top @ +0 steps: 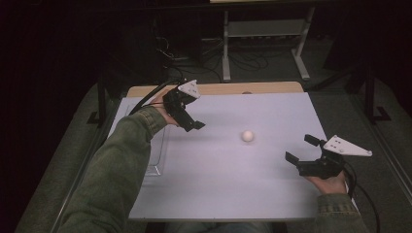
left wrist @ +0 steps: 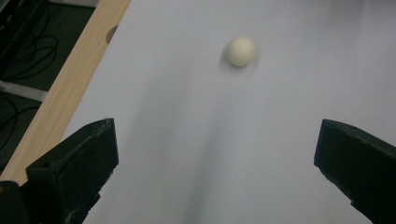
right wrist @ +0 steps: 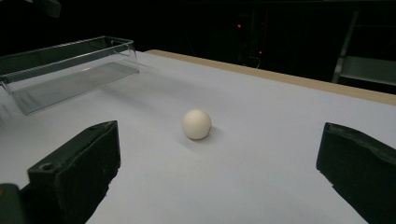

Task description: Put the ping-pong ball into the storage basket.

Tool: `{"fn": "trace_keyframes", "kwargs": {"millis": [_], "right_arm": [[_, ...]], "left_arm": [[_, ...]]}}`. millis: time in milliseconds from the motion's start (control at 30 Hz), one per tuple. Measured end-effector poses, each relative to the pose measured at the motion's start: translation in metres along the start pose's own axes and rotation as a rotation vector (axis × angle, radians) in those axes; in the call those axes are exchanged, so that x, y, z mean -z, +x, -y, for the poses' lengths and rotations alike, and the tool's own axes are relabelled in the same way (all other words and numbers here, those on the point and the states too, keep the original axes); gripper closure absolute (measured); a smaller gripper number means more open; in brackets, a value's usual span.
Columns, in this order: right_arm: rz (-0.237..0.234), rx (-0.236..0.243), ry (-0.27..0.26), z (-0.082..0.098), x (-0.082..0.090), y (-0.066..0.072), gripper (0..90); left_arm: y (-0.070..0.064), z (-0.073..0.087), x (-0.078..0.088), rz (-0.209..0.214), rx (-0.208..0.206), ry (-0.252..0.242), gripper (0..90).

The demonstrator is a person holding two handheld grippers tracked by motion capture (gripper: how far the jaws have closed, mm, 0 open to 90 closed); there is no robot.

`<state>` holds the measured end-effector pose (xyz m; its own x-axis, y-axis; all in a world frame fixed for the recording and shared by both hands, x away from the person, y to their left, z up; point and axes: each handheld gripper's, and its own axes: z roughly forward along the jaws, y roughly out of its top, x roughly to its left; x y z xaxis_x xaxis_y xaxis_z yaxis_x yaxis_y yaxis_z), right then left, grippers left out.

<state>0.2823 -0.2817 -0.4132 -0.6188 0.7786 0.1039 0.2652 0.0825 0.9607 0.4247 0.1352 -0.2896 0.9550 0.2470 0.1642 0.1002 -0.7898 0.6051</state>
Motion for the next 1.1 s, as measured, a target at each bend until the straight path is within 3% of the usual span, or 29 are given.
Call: {"fn": "trace_keyframes", "kwargs": {"millis": [200, 1100], "right_arm": [[-0.006, -0.002, 0.006, 0.000, 0.000, 0.000, 0.0], [-0.003, -0.008, 0.000, 0.001, 0.001, 0.000, 0.0]], "left_arm": [[-0.004, -0.009, -0.009, 0.023, -0.033, 0.022, 0.0], [-0.007, -0.026, -0.045, 0.091, -0.072, 0.101, 0.0]]}}
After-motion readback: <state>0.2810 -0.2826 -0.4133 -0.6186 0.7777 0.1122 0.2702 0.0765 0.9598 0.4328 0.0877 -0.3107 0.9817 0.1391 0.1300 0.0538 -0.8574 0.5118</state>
